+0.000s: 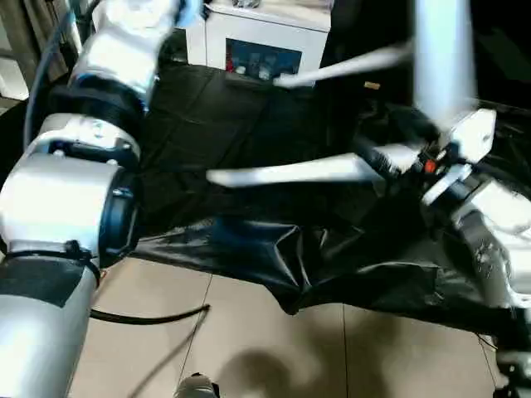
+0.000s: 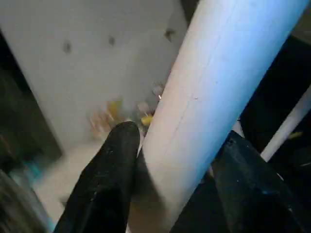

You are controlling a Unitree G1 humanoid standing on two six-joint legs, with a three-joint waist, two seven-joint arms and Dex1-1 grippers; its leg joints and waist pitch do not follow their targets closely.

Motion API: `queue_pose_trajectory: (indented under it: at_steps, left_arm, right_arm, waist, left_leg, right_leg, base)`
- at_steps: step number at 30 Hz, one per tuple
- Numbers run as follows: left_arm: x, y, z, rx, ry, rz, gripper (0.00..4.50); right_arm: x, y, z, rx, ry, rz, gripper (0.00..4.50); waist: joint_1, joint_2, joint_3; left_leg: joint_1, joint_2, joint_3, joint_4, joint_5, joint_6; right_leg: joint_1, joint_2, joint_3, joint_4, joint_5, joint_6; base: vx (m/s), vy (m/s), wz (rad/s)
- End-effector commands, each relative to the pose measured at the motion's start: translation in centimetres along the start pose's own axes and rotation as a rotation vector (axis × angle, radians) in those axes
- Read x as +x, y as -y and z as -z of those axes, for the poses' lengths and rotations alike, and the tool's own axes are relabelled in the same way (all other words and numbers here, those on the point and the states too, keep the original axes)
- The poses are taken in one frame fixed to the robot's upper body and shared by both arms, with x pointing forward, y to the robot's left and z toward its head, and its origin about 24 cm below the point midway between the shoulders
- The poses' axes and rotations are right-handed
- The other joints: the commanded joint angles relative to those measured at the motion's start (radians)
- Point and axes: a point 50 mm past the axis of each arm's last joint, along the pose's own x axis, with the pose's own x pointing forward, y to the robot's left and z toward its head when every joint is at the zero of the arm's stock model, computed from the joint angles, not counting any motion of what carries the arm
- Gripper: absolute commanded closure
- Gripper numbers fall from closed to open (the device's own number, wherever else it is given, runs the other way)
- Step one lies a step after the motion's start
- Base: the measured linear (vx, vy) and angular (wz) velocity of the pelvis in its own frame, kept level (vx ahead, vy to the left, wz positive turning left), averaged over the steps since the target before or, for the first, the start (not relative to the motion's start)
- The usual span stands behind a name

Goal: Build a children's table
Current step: Flip table

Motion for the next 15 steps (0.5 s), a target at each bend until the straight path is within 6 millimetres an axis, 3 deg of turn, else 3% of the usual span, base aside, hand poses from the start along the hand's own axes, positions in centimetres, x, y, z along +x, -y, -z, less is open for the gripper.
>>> queue_pose_trajectory:
  at_steps: [1,6,12,13,15]
  left_arm:
    - [-0.3,1.3,2.8,-0.135,-0.078,0.015,2.37]
    - [-0.9,2.1,3.2,-0.124,-0.01,0.058,2.55]
    - [-2.1,2.7,4.2,-0.109,0.026,0.046,2.78]
    - [-2.3,2.7,4.4,-0.104,0.031,0.039,2.8]
    - [-3.2,2.8,5.1,-0.078,0.028,0.024,2.82]
  right_arm:
    - [0.0,-0.9,0.9,0.045,-0.051,-0.038,0.03]
    - [-0.3,-1.4,3.1,0.085,-0.114,0.039,0.0]
    - [-0.7,-1.2,3.0,0.116,-0.076,0.101,0.0]
    - [-0.8,-1.1,3.0,0.12,-0.071,0.107,0.0]
    - [-0.9,-1.0,3.0,0.112,-0.071,0.116,0.0]
  waist:
    - [-0.005,-0.003,-0.063]
    - [-0.006,-0.006,-0.068]
    - [-0.006,-0.01,-0.074]
    - [-0.005,-0.004,-0.077]
    - [-0.007,-0.003,-0.077]
  left_leg:
    - [0.042,0.046,-0.027,-0.064,-0.184,0.035]
    - [0.046,0.047,-0.028,-0.069,-0.226,-0.018]
    - [0.038,0.046,-0.027,-0.062,-0.118,0.005]
    - [0.04,0.046,-0.026,-0.06,-0.116,0.008]
    - [0.038,0.047,-0.027,-0.058,-0.1,0.012]
  right_leg:
    - [0.022,-0.07,0.031,-0.081,-0.049,-0.205]
    - [0.019,-0.073,0.032,-0.08,-0.039,-0.204]
    - [0.028,-0.07,0.028,-0.057,0.159,-0.227]
    - [0.027,-0.069,0.028,-0.055,0.172,-0.23]
    - [0.028,-0.068,0.027,-0.051,0.203,-0.232]
  base:
    - [0.0,0.0,0.0]
    - [0.0,0.0,0.0]
    - [0.0,0.0,0.0]
    - [0.0,0.0,0.0]
    - [0.0,0.0,0.0]
